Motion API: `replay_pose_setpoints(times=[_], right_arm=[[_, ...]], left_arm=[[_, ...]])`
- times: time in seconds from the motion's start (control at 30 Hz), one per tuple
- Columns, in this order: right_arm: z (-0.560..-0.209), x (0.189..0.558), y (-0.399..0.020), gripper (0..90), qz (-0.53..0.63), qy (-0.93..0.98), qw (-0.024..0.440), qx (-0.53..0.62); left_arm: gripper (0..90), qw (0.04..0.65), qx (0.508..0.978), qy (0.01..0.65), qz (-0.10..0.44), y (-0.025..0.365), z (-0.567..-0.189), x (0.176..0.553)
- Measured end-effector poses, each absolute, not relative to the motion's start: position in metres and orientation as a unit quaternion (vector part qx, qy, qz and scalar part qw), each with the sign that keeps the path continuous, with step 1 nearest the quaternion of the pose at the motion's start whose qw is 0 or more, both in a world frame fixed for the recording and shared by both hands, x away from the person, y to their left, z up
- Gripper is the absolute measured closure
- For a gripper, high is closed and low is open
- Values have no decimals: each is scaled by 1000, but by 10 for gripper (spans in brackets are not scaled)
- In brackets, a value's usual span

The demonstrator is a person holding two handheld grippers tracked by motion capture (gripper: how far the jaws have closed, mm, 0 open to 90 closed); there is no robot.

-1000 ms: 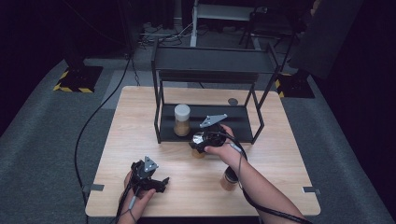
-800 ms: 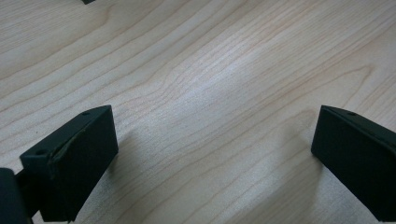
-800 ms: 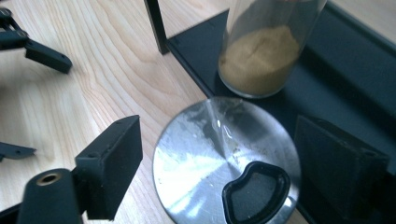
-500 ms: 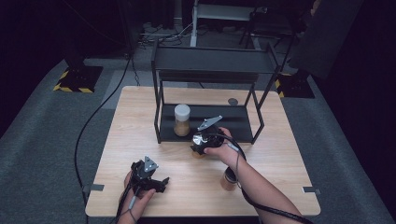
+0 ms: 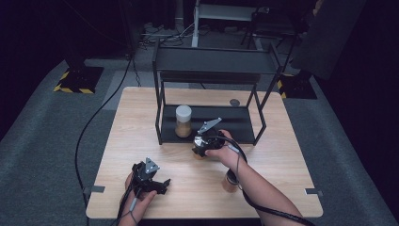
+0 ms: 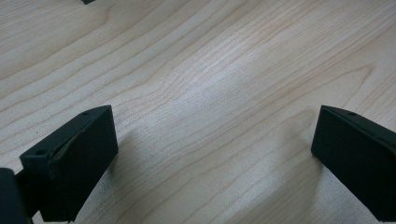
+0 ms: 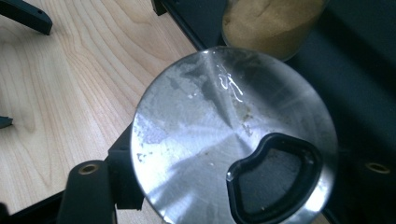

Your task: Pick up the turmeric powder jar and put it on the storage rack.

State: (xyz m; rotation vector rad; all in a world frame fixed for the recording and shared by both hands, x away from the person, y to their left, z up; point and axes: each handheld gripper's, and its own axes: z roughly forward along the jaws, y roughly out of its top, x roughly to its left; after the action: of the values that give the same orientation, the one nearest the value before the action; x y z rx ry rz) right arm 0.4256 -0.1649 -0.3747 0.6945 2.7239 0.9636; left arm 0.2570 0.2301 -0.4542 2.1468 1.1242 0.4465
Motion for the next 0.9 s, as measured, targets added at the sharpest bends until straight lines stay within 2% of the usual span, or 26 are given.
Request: replay_pose_setpoints(times=[0.9], right_arm=[[-334, 432, -172, 319, 341, 902, 114, 240]], left_arm=[[2, 332, 822, 430, 171, 230, -454, 257]])
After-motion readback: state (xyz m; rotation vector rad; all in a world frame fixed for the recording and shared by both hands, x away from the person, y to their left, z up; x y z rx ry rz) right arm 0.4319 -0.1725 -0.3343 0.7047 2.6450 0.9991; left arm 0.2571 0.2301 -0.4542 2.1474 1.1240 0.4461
